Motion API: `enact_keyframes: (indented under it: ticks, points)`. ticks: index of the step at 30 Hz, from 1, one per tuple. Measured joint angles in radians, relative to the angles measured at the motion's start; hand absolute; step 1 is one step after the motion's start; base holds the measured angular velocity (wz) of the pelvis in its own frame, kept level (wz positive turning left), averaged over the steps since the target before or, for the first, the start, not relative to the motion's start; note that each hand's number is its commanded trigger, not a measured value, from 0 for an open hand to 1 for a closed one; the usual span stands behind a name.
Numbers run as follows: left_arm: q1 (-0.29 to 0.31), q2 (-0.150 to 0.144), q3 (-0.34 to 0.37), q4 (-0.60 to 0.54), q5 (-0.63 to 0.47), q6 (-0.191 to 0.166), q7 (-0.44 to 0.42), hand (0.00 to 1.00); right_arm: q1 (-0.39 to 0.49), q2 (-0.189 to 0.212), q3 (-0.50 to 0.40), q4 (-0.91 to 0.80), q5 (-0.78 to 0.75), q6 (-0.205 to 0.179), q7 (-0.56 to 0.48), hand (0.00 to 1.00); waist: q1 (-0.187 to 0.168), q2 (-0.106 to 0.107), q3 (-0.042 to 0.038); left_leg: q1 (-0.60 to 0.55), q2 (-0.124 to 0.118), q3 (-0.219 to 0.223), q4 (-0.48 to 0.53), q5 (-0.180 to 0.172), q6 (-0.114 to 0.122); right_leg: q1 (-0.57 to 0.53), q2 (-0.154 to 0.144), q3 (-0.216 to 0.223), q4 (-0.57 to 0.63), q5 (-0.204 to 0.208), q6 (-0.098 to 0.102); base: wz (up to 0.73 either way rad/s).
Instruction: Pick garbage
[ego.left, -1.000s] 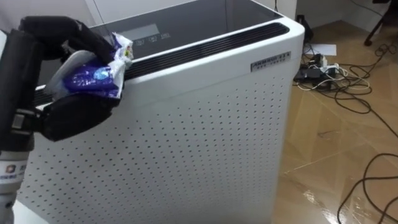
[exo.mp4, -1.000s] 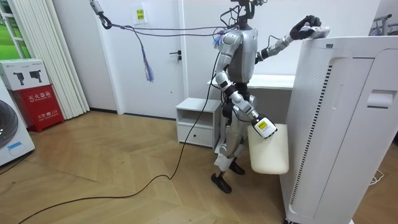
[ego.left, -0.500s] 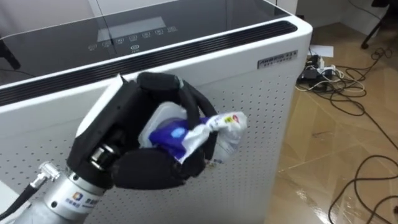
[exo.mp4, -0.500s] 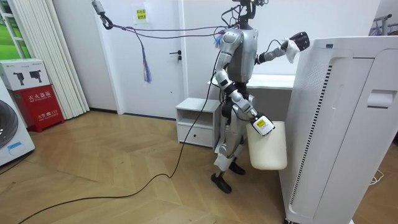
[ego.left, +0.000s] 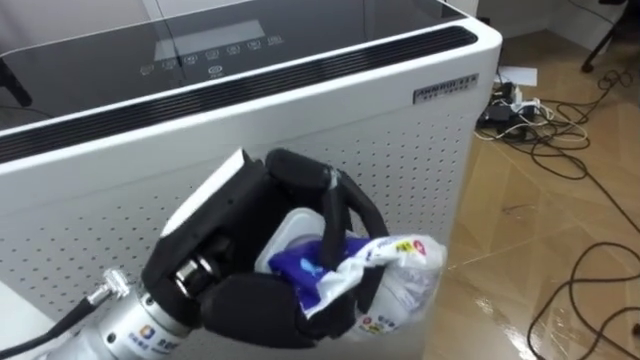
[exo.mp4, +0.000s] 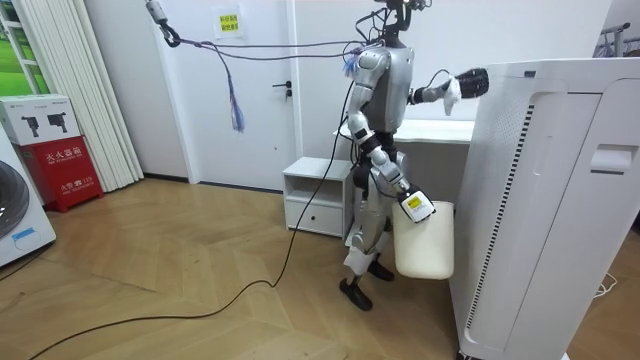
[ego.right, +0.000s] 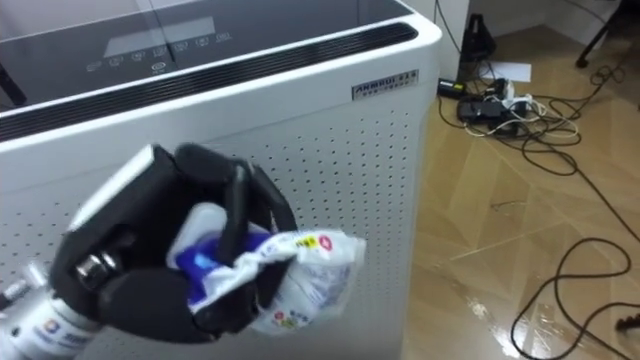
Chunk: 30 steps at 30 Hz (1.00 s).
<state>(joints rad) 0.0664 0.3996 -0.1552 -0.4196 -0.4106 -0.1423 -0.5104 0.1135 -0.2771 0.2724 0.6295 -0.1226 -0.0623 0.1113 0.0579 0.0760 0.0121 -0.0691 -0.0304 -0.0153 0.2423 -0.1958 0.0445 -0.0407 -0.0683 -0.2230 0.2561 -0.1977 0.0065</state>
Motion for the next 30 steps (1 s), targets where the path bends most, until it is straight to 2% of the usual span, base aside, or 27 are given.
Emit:
enact_keyframes:
  ticks: [2, 3, 4, 5, 10, 12, 17, 19, 22, 30]
  points:
    - [0.001, -0.001, -0.024, 0.07, 0.05, 0.002, -0.003, 1.0, -0.029, -0.003, 0.024, 0.012, -0.001, 0.001, -0.006, 1.0, 0.004, -0.007, 0.005, -0.018, 0.001, 0.001, 0.003, 0.005, -0.002, -0.021, 0.0, -0.003, 0.006, 0.003, -0.004, 0.0]
    - [0.002, -0.005, -0.041, 0.13, 0.08, 0.009, -0.003, 1.0, -0.065, 0.001, 0.043, 0.049, -0.001, 0.001, -0.009, 1.0, 0.001, -0.007, 0.0047, -0.032, 0.003, 0.0, 0.008, 0.007, -0.004, -0.034, 0.0, -0.012, 0.007, 0.006, -0.008, 0.04]
    - [0.002, -0.012, -0.055, 0.187, 0.109, 0.015, -0.002, 1.0, -0.1, 0.005, 0.059, 0.082, -0.001, 0.001, -0.012, 1.0, -0.001, -0.013, 0.0076, -0.053, 0.004, -0.003, 0.013, 0.01, -0.006, -0.053, -0.001, -0.018, 0.011, 0.008, -0.01, 0.08]
    - [0.002, -0.017, -0.06, 0.21, 0.121, 0.019, -0.002, 1.0, -0.112, 0.006, 0.062, 0.091, -0.001, 0.001, -0.013, 1.0, 0.0, -0.016, 0.0084, -0.067, 0.004, -0.003, 0.017, 0.011, -0.006, -0.067, -0.002, -0.021, 0.017, 0.008, -0.011, 0.15]
    - [0.002, -0.082, -0.097, 0.33, 0.191, 0.028, 0.0, 1.0, -0.211, 0.039, 0.072, 0.186, 0.005, 0.0, -0.027, 1.0, 0.005, -0.033, 0.012, -0.148, 0.004, -0.015, 0.032, 0.025, -0.01, -0.134, -0.001, -0.039, 0.022, 0.014, -0.017, 0.14]
    - [-0.002, -0.096, -0.122, 0.372, 0.209, 0.028, 0.0, 1.0, -0.247, 0.053, 0.089, 0.23, 0.009, -0.001, -0.032, 1.0, 0.006, -0.037, 0.0125, -0.164, 0.007, -0.014, 0.032, 0.027, -0.012, -0.144, -0.001, -0.053, 0.017, 0.018, -0.02, 0.1]
    - [-0.024, -0.112, -0.14, 0.515, 0.213, 0.028, -0.004, 1.0, -0.283, 0.066, 0.099, 0.272, 0.015, -0.001, -0.015, 1.0, 0.026, -0.06, 0.0138, -0.185, 0.011, -0.018, 0.028, 0.036, -0.019, -0.165, -0.002, -0.055, 0.02, 0.018, -0.022, 0.05]
    - [-0.024, -0.111, -0.138, 0.54, 0.251, 0.028, -0.003, 1.0, -0.296, 0.074, 0.098, 0.273, 0.016, -0.002, -0.005, 1.0, 0.032, -0.077, 0.0133, -0.207, 0.016, -0.024, 0.028, 0.041, -0.025, -0.186, 0.002, -0.061, 0.02, 0.021, -0.027, 0.04]
    - [-0.024, -0.117, -0.141, 0.58, 0.298, 0.029, -0.003, 1.0, -0.301, 0.084, 0.099, 0.274, 0.015, -0.002, -0.018, 1.0, 0.033, -0.083, 0.0161, -0.222, 0.018, -0.031, 0.035, 0.044, -0.027, -0.19, 0.005, -0.082, 0.018, 0.022, -0.029, 0.15]
    - [-0.002, -0.117, -0.173, 0.635, 0.347, 0.029, -0.001, 1.0, -0.3, 0.088, 0.098, 0.274, 0.042, -0.002, -0.046, 1.0, 0.032, -0.076, 0.0159, -0.271, 0.019, -0.015, 0.064, 0.045, -0.025, -0.226, 0.002, -0.08, 0.027, 0.028, -0.038, 0.03]
